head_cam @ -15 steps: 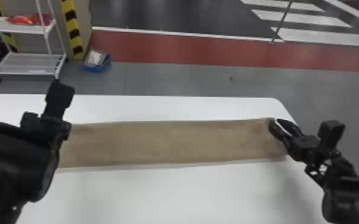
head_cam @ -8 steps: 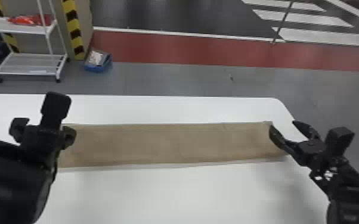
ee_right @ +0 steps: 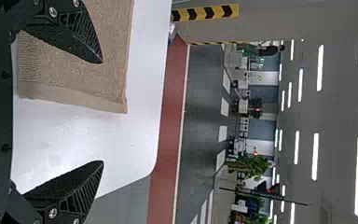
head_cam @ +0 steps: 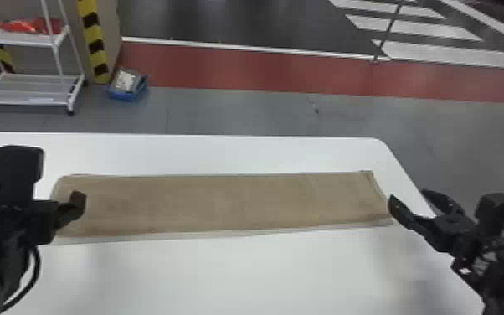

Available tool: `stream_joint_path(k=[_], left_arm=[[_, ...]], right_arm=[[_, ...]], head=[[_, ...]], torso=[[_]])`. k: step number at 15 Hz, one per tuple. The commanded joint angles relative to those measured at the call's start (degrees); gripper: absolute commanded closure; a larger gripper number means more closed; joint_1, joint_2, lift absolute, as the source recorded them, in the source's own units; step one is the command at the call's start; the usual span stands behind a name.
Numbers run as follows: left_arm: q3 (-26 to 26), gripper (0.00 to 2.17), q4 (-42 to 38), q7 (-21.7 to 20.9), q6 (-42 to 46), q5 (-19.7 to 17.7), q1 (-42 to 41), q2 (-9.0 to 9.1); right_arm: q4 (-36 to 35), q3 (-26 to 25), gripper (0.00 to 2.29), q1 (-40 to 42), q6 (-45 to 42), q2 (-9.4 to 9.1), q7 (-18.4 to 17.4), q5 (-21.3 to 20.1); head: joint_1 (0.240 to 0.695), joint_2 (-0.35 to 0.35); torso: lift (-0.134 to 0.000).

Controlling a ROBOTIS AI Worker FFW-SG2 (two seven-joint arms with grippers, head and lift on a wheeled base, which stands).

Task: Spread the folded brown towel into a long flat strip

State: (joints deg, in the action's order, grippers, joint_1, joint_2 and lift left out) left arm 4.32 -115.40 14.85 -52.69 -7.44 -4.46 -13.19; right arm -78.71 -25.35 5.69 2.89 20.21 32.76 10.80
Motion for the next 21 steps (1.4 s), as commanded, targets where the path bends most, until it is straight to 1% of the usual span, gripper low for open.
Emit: stream_joint_path(k=[1,3,4,6,7,8,9,11,12,13,14,15,16,17,18,19,21], left_arm=[[-2.7,0.22,-2.0,-1.1,-1.6,-1.8,-3.1,-0.61],[-4.2,0.33,-3.5,-2.3,-2.1,-3.8,-5.4,-1.05],[-5.0,0.33,-3.8,-2.9,-2.3,-4.2,-6.1,-1.05],[-5.8,0.34,-4.1,-3.9,-3.3,-5.6,-6.7,-1.05],[-6.2,0.34,-4.3,-4.1,-3.3,-6.1,-7.1,-1.05],[-6.3,0.42,-4.4,-4.6,-3.2,-6.8,-7.1,-1.05],[-6.8,0.42,-4.5,-4.7,-3.2,-7.6,-7.4,-1.05],[-6.8,0.43,-4.7,-5.1,-3.3,-7.8,-7.5,-1.05],[-6.7,0.43,-4.7,-5.3,-3.3,-7.8,-7.4,-1.05],[-6.7,0.53,-4.6,-5.7,-3.3,-7.9,-7.2,-1.05],[-6.7,0.64,-4.6,-5.9,-4.0,-8.1,-7.0,-1.05],[-6.9,0.77,-4.6,-6.3,-6.2,-8.0,-6.7,-1.05],[-7.0,0.94,-4.6,-7.5,-8.3,-8.0,-6.6,-1.05],[-7.3,1.24,-4.7,-7.7,-10.0,-8.2,-6.6,-1.05],[-7.4,1.39,-5.1,-8.5,-11.8,-8.2,-6.5,-1.05],[-8.0,1.41,-5.3,-9.0,-13.4,-8.2,-6.5,-1.05],[-8.3,1.42,-6.4,-9.1,-13.5,-8.2,-6.7,-1.05]], right_arm=[[-0.4,-0.9,0.20,1.0,2.7,0.71,0.9,-0.1],[-0.3,-1.7,0.23,1.7,3.2,0.71,2.7,-0.2],[-0.3,-1.7,0.29,1.7,3.8,0.71,3.1,-0.4],[0.0,-1.5,0.33,1.7,5.2,0.71,4.8,-0.6],[0.0,-1.2,0.44,1.7,5.3,0.71,5.6,-0.7],[0.4,-1.3,0.47,1.1,6.4,0.80,7.5,-0.9],[0.5,-1.1,0.48,1.0,6.7,0.88,7.8,-1.0],[0.5,-0.8,0.59,0.7,8.0,1.23,8.4,-1.4],[0.7,-0.7,0.60,0.1,8.5,1.23,9.2,-1.7],[0.7,-0.7,0.74,-0.1,8.8,1.23,9.7,-1.8],[0.7,-0.6,0.98,-0.2,9.0,1.23,9.7,-1.8],[0.7,-0.6,1.07,-0.3,8.8,1.23,9.7,-1.8],[0.7,-0.6,1.26,-0.4,9.0,1.32,10.0,-1.8],[0.7,-0.6,1.33,-0.6,9.0,1.41,10.4,-2.0],[0.7,-0.6,1.33,-0.6,8.8,1.32,10.4,-2.1],[0.7,-0.6,1.33,-0.6,9.0,1.32,10.5,-2.0],[0.2,-0.6,1.33,-0.5,9.2,1.23,10.7,-1.5]], head=[[0.695,-0.214],[0.695,-0.219],[0.695,-0.218],[0.695,-0.219],[0.695,-0.218],[0.695,-0.216],[0.695,-0.213],[0.695,-0.208],[0.695,-0.209],[0.695,-0.208],[0.695,-0.207],[0.695,-0.206],[0.695,-0.207],[0.695,-0.210],[0.695,-0.210],[0.695,-0.210],[0.695,-0.212]], torso=[[-0.125],[-0.125],[-0.125],[-0.125],[-0.125],[-0.125],[-0.125],[-0.125],[-0.125],[-0.125],[-0.125],[-0.125],[-0.125],[-0.125],[-0.125],[-0.125],[-0.125]])
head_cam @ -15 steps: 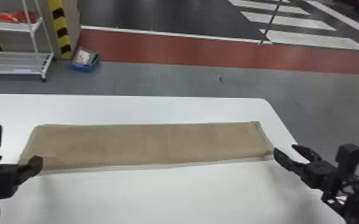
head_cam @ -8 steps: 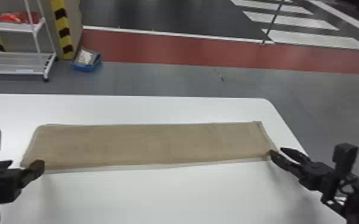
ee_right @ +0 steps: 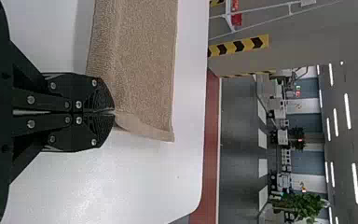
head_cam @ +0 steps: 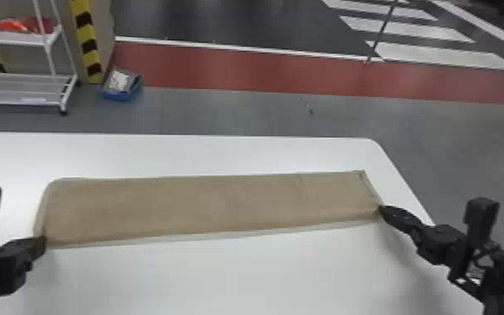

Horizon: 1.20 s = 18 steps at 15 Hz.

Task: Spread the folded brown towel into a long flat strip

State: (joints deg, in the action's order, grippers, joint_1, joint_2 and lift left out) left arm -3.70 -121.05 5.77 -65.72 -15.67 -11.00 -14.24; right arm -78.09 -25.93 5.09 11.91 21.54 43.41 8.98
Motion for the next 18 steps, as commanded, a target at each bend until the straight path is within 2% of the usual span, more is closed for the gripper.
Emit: stream_joint_path(k=[1,6,8,12,13,14,15,16,18], left_arm=[[-0.5,1.42,-1.2,0.1,-0.5,0.0,-0.5,0.00],[-4.8,1.42,-5.2,0.0,-0.5,0.1,-4.0,0.00],[-6.8,1.42,-7.3,-0.8,-0.3,0.0,-6.5,0.00],[-7.5,1.42,-8.3,-1.3,0.0,0.3,-8.7,0.27],[-6.9,1.19,-8.4,-0.6,2.1,0.7,-9.3,0.44],[-6.6,0.71,-8.4,-0.6,5.6,1.6,-9.9,0.44],[-6.6,0.29,-8.9,-0.6,6.5,2.6,-10.4,0.35],[-6.9,0.08,-9.7,-0.5,6.5,3.5,-10.6,0.27],[-8.8,0.07,-10.2,-0.4,7.6,3.5,-10.7,0.00]], right_arm=[[-1.4,-0.1,1.33,0.7,0.5,-0.27,0.3,0.7],[-12.2,-1.8,1.33,8.2,3.7,-1.59,1.2,5.2],[-16.3,-4.1,1.33,11.9,3.7,-3.70,2.7,5.7],[-16.0,-4.9,1.31,13.4,3.5,-4.14,3.2,5.1],[-16.0,-4.9,1.06,13.5,3.3,-4.23,3.3,5.3],[-16.1,-4.8,0.37,13.8,3.0,-4.49,3.5,5.5],[-16.4,-4.8,0.06,14.2,2.8,-4.49,3.5,5.5],[-17.1,-5.1,0.05,14.5,3.2,-4.49,3.5,5.7],[-19.6,-6.5,0.05,14.7,6.9,-4.40,3.5,5.4]], head=[[0.695,-0.211],[0.695,-0.184],[0.695,-0.152],[0.695,-0.128],[0.695,-0.129],[0.695,-0.133],[0.695,-0.134],[0.695,-0.133],[0.695,-0.123]], torso=[[-0.125],[-0.125],[-0.125],[-0.125],[-0.125],[-0.125],[-0.125],[-0.125],[-0.125]])
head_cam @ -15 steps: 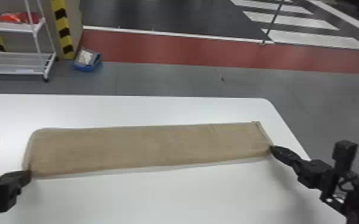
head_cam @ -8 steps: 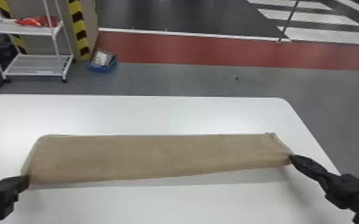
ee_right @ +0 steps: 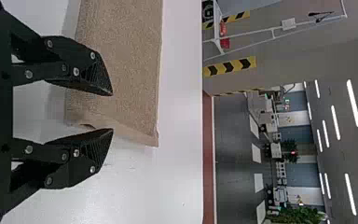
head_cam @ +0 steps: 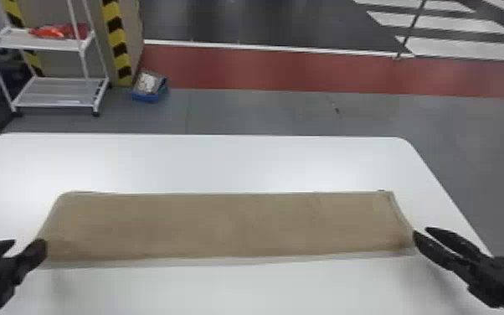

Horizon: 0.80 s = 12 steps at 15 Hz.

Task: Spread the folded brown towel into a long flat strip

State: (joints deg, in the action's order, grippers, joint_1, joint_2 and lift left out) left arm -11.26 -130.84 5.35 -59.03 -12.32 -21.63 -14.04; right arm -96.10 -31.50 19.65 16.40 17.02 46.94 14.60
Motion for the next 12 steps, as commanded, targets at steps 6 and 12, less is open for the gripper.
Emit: stream_joint_path(k=[6,12], left_arm=[[-2.3,0.08,0.3,0.6,3.9,-1.6,4.3,-0.55],[11.1,0.08,0.0,7.7,31.3,-0.1,-0.4,0.68]], right_arm=[[-7.2,-2.4,0.05,-4.0,12.6,0.83,-0.2,0.6],[-31.5,6.9,0.05,2.8,12.6,-9.63,-10.2,-0.4]], head=[[0.695,-0.094],[0.695,-0.066]], torso=[[-0.125],[-0.125]])
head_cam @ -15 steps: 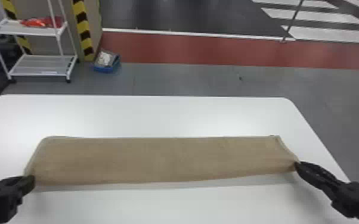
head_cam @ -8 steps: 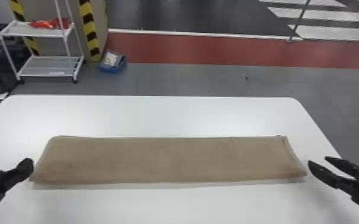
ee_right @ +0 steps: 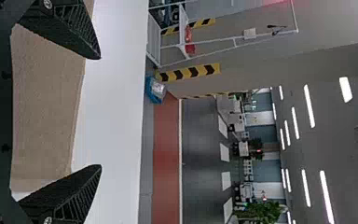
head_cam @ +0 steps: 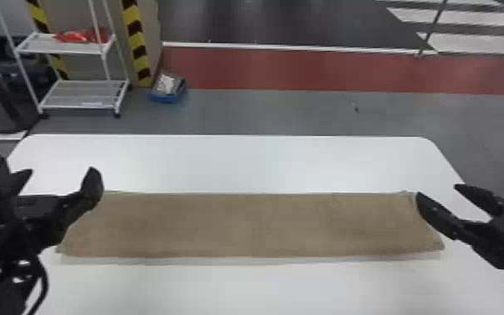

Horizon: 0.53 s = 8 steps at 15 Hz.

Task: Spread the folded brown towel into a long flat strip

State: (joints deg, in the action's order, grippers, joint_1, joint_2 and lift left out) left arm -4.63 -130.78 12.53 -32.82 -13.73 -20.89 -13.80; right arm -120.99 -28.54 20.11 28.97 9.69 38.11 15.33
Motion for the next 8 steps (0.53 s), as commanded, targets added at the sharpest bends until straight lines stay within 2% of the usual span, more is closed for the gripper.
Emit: stream_joint_path(k=[1,3,5,6,8], left_arm=[[7.5,0.08,0.2,1.7,9.5,3.2,-2.1,0.35],[13.5,0.08,2.1,2.4,18.4,8.3,-3.6,0.35],[17.2,0.08,3.6,4.0,19.3,9.7,-4.7,0.00],[18.5,0.08,4.7,5.2,20.7,10.7,-5.0,-0.09],[18.7,0.08,6.7,6.6,27.9,10.7,-6.2,0.00]], right_arm=[[-9.3,5.7,0.05,3.4,0.9,-3.89,-1.7,-1.4],[-11.6,8.9,0.05,4.6,1.6,-6.88,-4.0,-2.8],[-11.5,12.6,0.05,7.8,-2.6,-9.16,-7.9,-5.2],[-11.1,14.5,0.05,10.1,-7.9,-9.25,-10.1,-6.3],[-10.4,16.6,0.05,13.6,-15.1,-9.16,-11.0,-7.2]], head=[[0.695,-0.063],[0.695,-0.048],[0.695,-0.060],[0.695,-0.067],[0.695,-0.079]], torso=[[-0.125],[-0.125],[-0.125],[-0.125],[-0.125]])
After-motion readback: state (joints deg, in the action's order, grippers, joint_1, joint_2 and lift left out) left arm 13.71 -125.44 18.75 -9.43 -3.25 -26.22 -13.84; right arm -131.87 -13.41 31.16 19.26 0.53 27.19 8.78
